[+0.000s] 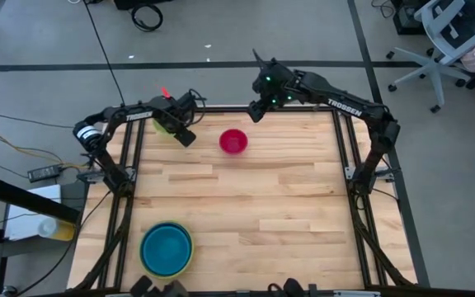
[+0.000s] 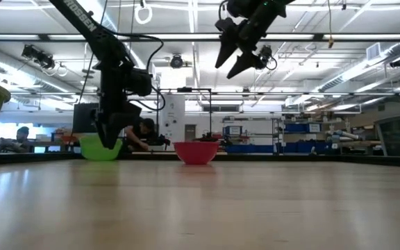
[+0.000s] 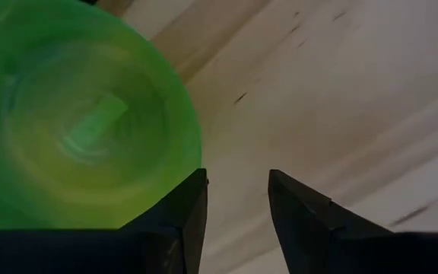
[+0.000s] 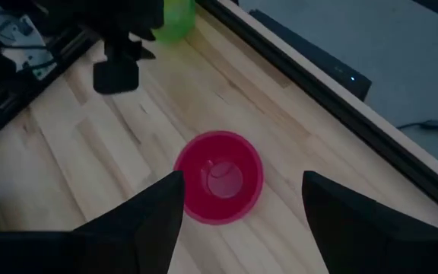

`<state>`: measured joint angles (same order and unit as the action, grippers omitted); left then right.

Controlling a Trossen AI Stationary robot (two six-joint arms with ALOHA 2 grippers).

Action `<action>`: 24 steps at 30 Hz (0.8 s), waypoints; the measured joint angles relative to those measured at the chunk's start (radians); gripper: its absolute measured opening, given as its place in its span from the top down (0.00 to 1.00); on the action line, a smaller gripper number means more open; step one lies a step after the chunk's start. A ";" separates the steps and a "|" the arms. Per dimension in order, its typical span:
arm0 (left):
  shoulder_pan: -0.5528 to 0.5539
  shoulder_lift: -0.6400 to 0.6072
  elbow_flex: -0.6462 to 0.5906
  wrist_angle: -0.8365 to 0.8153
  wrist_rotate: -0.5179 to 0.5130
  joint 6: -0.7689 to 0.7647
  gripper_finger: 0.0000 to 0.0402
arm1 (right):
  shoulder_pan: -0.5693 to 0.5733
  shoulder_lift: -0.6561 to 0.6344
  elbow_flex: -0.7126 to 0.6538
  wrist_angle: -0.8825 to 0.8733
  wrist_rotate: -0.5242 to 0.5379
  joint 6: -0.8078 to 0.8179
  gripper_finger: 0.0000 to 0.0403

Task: Nest bowls inside each other
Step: Stack the green bowl on top of the blue bowl

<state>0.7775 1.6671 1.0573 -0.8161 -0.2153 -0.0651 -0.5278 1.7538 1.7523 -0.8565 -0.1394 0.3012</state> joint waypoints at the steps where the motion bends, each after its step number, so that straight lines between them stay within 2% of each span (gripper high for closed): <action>1: -0.001 -0.007 0.003 -0.010 0.000 -0.015 0.65 | 0.000 0.000 0.000 -0.006 0.000 -0.006 0.34; 8: -0.018 -0.048 0.017 -0.011 0.000 -0.008 0.65 | -0.005 0.000 0.000 0.018 0.016 -0.014 0.34; 17: 0.057 -0.001 0.018 0.015 0.001 0.055 0.66 | -0.013 0.000 0.000 0.012 0.016 -0.013 0.34; 20: 0.077 0.033 0.017 -0.008 0.032 0.059 0.74 | -0.012 0.000 -0.001 0.003 0.016 -0.002 0.34; 24: 0.087 0.062 0.017 -0.024 0.082 0.054 0.94 | -0.009 0.000 -0.001 0.002 0.016 0.017 0.34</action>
<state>0.8650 1.7291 1.0744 -0.8405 -0.1333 -0.0110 -0.5368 1.7542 1.7515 -0.8547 -0.1238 0.3187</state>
